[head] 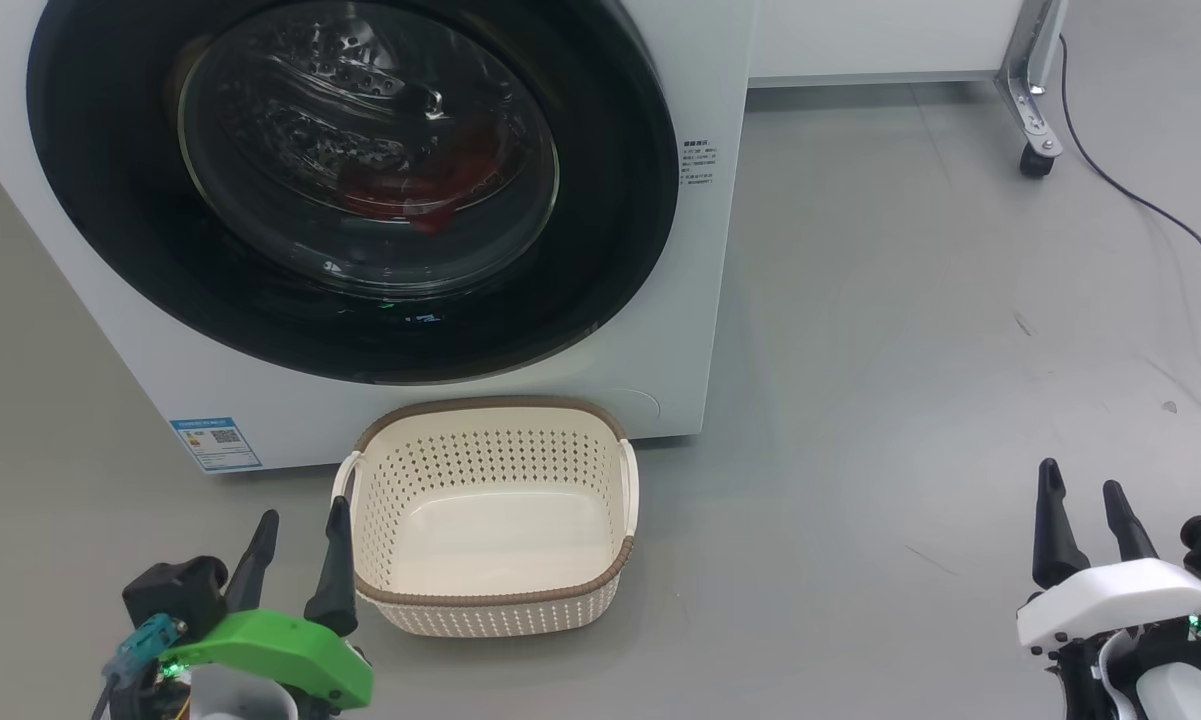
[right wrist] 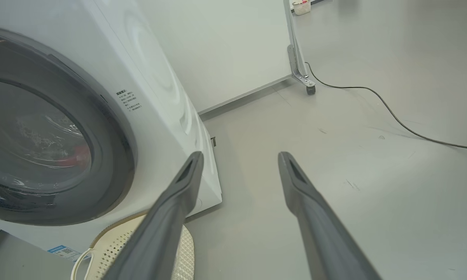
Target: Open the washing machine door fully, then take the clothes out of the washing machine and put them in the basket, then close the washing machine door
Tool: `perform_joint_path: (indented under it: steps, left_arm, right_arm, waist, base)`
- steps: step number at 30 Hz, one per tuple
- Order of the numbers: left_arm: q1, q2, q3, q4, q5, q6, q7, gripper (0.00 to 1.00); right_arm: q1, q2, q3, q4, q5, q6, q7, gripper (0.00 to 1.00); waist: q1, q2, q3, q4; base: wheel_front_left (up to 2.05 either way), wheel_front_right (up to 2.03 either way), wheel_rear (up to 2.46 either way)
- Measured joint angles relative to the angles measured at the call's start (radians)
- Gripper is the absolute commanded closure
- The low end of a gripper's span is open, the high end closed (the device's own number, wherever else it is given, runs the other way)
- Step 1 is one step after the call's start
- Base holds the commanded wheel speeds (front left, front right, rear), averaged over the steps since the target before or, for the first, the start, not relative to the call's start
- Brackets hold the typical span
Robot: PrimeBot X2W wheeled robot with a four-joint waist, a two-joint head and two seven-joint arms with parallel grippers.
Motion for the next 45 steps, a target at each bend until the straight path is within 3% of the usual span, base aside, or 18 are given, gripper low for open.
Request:
perform_joint_path:
  steps: [28,45]
  left_arm:
    - [-0.022,-0.011,-0.063,0.035,0.332,0.062,-0.09,0.0]
    - [-0.023,-0.024,-0.032,0.071,0.325,0.064,-0.09,0.0]
  right_arm:
    - [0.013,-0.015,0.074,-0.032,-0.345,-0.063,-0.087,0.0]
    - [0.033,-0.006,0.041,-0.034,-0.353,-0.071,-0.09,0.0]
  waist:
    - [0.0,0.0,-0.001,0.001]
    - [0.0,0.0,0.001,0.005]
  base:
    - [0.0,0.0,0.0]
    - [0.0,0.0,0.0]
